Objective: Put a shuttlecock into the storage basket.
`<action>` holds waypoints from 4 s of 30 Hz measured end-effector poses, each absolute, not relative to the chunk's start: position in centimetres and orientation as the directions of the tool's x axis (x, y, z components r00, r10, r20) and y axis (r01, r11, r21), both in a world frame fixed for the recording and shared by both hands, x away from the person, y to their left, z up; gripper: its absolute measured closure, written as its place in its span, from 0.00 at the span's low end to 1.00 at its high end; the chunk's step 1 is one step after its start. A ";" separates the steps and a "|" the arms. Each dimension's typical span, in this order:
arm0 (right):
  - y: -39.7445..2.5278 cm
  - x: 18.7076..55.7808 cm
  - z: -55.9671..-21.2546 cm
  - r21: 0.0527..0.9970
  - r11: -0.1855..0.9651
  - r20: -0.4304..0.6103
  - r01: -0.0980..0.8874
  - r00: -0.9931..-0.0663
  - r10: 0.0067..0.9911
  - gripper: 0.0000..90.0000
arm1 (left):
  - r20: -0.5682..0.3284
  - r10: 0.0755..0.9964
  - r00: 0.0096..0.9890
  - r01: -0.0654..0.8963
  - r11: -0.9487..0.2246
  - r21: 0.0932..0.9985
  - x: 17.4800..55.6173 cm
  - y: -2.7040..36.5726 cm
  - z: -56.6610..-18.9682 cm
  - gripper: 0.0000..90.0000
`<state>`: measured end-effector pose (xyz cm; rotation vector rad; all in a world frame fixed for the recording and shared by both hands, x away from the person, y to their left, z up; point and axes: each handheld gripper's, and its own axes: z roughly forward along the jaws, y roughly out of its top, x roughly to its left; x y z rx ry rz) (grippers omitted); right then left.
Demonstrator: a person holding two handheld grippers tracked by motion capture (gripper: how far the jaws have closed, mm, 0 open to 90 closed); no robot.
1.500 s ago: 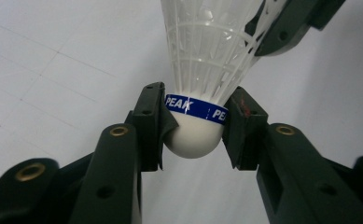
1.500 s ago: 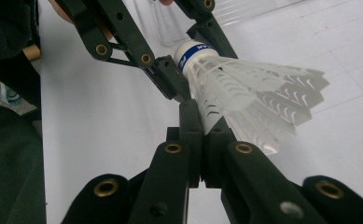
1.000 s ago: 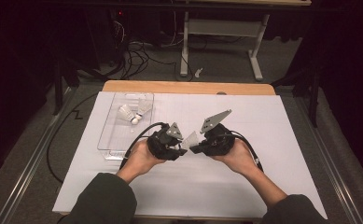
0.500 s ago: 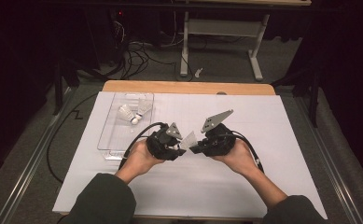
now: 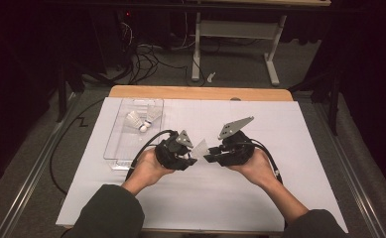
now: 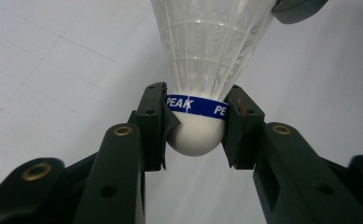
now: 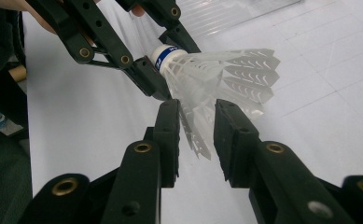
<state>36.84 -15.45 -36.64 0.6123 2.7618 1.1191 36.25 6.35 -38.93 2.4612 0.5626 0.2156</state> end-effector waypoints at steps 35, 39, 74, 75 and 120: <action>-18.0 36.1 -37.2 0.743 0.560 0.038 0.365 -0.859 0.510 0.59 | 0.015 0.485 0.874 0.380 -0.704 0.600 35.9 8.0 -38.6 0.72; -18.3 35.8 -37.4 0.748 0.554 0.032 0.365 -0.854 0.518 0.58 | 0.012 0.490 0.871 0.384 -0.697 0.606 35.9 8.2 -38.5 0.72; -21.3 34.3 -38.3 0.797 0.471 0.033 0.377 -0.807 0.590 0.51 | 0.000 0.551 0.835 0.425 -0.644 0.636 35.5 11.2 -37.4 0.72; -21.4 34.3 -38.3 0.799 0.470 0.030 0.375 -0.806 0.591 0.51 | 0.000 0.552 0.834 0.426 -0.643 0.636 35.5 11.2 -37.4 0.72; -22.8 33.4 -39.4 0.812 0.434 0.034 0.390 -0.774 0.632 0.48 | -0.045 0.688 0.724 0.545 -0.530 0.650 37.1 15.7 -36.1 0.72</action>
